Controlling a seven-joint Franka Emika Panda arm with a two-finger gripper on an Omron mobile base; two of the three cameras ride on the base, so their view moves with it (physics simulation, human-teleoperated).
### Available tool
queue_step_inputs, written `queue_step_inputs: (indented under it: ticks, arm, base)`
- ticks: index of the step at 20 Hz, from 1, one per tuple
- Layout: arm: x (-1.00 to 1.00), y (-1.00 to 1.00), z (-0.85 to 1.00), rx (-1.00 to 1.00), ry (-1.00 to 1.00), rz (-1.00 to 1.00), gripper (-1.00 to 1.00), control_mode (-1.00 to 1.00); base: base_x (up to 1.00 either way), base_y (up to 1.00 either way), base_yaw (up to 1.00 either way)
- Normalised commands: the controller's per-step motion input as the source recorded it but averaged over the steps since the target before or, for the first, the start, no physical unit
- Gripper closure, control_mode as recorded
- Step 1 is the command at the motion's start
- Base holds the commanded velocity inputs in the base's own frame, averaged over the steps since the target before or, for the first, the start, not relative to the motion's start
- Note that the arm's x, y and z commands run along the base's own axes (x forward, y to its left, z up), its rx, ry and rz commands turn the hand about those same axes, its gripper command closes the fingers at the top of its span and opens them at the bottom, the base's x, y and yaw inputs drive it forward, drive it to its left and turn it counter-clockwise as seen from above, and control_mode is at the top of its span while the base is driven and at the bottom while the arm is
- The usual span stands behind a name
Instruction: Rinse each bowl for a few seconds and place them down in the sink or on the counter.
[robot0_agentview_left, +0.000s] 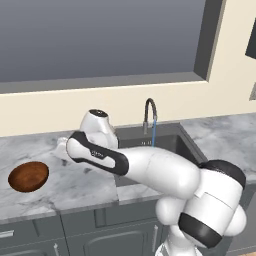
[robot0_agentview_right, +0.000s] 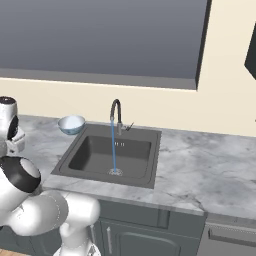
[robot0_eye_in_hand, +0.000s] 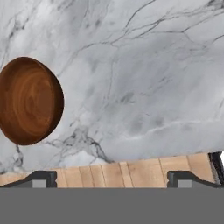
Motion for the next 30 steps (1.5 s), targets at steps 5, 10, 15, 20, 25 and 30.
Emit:
queue_step_inputs:
  ticks: [5, 10, 15, 20, 25, 30]
  arm:
    - [0.3, 0.32, -0.1, 0.09, 0.0, 0.09, -1.0, -1.0]
    - [0.27, 0.34, -0.04, 0.04, 0.0, 0.07, -1.0, -1.0]
    - [0.24, 0.32, -0.04, 0.01, 0.0, 0.06, -1.0, -1.0]
    - [0.2, 0.4, -0.07, 0.0, 0.0, 0.03, -1.0, -1.0]
    - [0.2, 0.39, -0.19, 0.0, 0.0, 0.01, -1.0, -1.0]
    - [0.22, 0.37, -0.23, 0.0, -0.01, 0.0, -1.0, -1.0]
  base:
    - [0.0, 0.0, 0.0]
    - [0.0, 0.0, 0.0]
    - [0.0, 0.0, 0.0]
    - [0.0, 0.0, 0.0]
    - [0.0, 0.0, 0.0]
    - [0.0, 0.0, 0.0]
